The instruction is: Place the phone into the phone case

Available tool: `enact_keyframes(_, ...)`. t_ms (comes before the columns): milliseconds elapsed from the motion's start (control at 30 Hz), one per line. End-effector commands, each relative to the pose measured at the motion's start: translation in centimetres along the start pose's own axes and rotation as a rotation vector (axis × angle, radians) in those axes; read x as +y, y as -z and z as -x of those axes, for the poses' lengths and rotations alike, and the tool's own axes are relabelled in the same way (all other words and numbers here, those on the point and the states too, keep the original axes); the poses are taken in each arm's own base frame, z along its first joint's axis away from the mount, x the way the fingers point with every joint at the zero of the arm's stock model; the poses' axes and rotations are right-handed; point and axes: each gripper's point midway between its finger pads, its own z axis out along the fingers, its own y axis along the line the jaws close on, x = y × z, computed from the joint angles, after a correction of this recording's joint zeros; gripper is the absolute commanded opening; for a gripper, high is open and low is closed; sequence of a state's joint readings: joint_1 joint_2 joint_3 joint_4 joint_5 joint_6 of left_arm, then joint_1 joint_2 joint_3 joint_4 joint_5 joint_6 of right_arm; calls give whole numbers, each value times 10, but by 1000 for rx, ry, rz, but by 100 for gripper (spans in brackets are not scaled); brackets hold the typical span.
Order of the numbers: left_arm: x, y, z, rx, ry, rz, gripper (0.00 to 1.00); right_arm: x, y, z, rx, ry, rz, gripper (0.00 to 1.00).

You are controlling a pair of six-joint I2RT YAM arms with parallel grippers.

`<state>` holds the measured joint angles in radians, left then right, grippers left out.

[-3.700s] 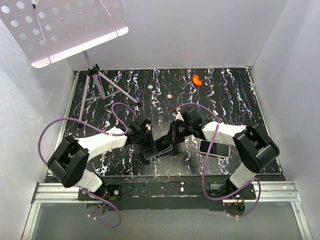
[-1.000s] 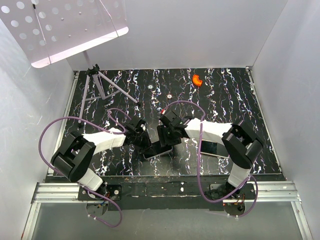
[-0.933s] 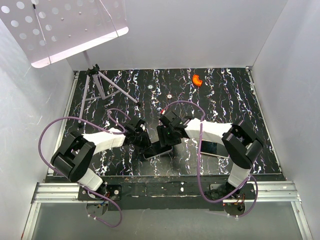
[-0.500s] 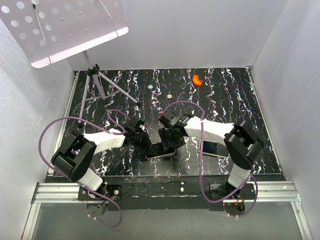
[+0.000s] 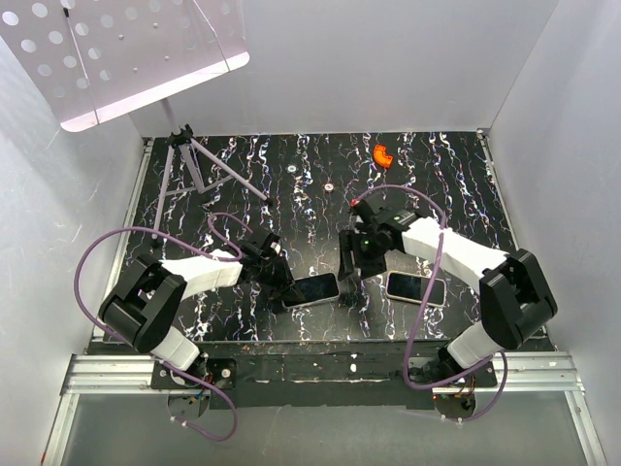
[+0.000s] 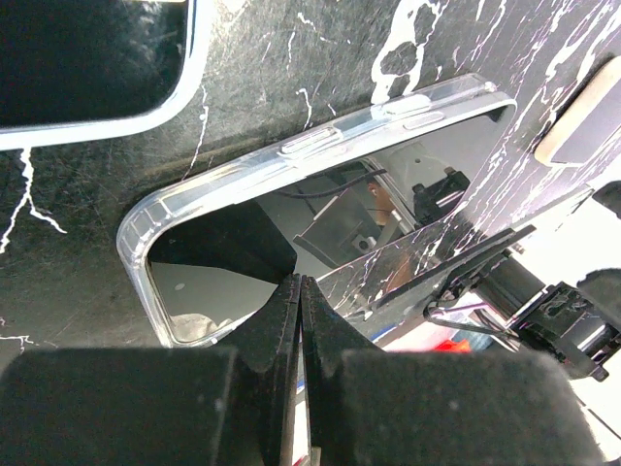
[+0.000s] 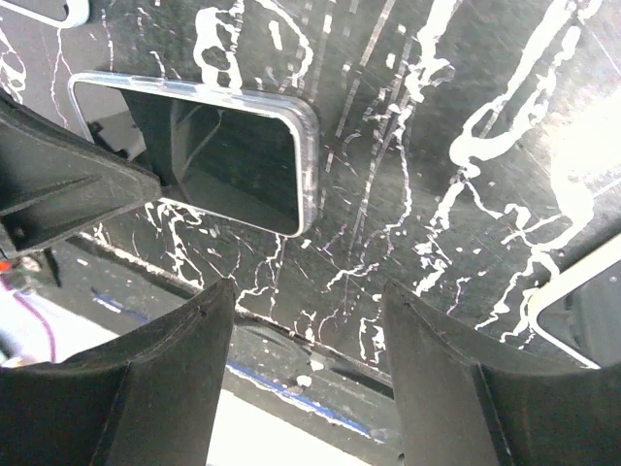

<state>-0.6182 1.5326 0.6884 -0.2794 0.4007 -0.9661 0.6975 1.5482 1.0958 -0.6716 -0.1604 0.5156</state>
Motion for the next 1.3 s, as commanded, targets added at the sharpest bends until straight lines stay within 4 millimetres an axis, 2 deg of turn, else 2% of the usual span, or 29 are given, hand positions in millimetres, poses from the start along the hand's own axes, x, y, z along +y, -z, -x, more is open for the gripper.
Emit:
enact_keyframes(0,73,-4,2,-61,-2,290,0,-8,5,-3,16,-88,154,69)
enact_keyframes(233,59,4,8,-76,-35,262,0,-18,-2,-14,53,-226,352,69)
enact_keyframes(467,46,6,15,-77,-75,239,0,-20,-18,-23,106,-254,387,68)
enact_keyframes(733,42,4,16,-69,-94,238,0,-24,-39,-29,163,-286,405,66)
enact_keyframes(1100,29,-13,13,-45,-126,256,0,-32,-59,-34,202,-319,388,60)
enact_keyframes(1267,26,-16,12,-41,-132,263,0,-34,-69,-33,224,-333,382,54)
